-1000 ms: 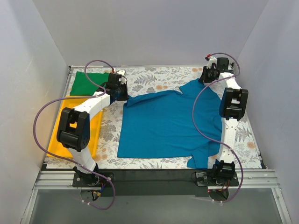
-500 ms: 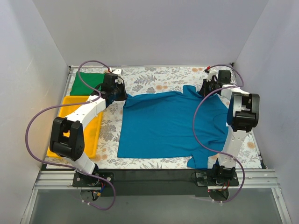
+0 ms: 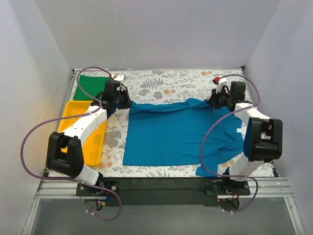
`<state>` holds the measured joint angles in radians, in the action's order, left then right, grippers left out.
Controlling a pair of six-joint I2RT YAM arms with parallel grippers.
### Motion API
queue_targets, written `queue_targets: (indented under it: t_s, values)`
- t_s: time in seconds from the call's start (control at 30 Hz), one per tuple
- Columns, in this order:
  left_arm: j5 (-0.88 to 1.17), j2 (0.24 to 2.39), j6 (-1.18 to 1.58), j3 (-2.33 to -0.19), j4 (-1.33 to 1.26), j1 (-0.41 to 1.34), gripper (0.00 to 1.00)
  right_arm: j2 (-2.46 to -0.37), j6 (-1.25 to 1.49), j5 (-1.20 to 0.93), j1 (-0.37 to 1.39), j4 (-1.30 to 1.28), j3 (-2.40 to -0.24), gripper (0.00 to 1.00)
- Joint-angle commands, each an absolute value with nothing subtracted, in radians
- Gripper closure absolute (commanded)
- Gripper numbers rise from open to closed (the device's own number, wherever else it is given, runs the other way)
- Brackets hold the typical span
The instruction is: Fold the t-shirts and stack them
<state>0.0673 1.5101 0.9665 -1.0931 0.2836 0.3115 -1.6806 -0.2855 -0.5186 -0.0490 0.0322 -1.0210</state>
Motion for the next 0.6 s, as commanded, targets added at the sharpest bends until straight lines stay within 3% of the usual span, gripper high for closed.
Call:
queue_targets:
  t_s: [0.0,0.23,0.57]
  values:
    - [0.067,1.428,0.974,-1.072,0.275,0.307,1.0,-1.537,-0.348,-0.549,-0.04,0.075,-0.968,0.99]
    - [0.066,1.304,0.983,-1.04,0.261,0.307,1.0,-1.255,-0.417,-0.558,-0.04,-0.086,-0.956,0.99]
    - [0.061,1.077,0.994,-1.109,0.218,0.307,1.0,-1.131,-0.448,-0.546,-0.04,-0.412,-1.346,0.99]
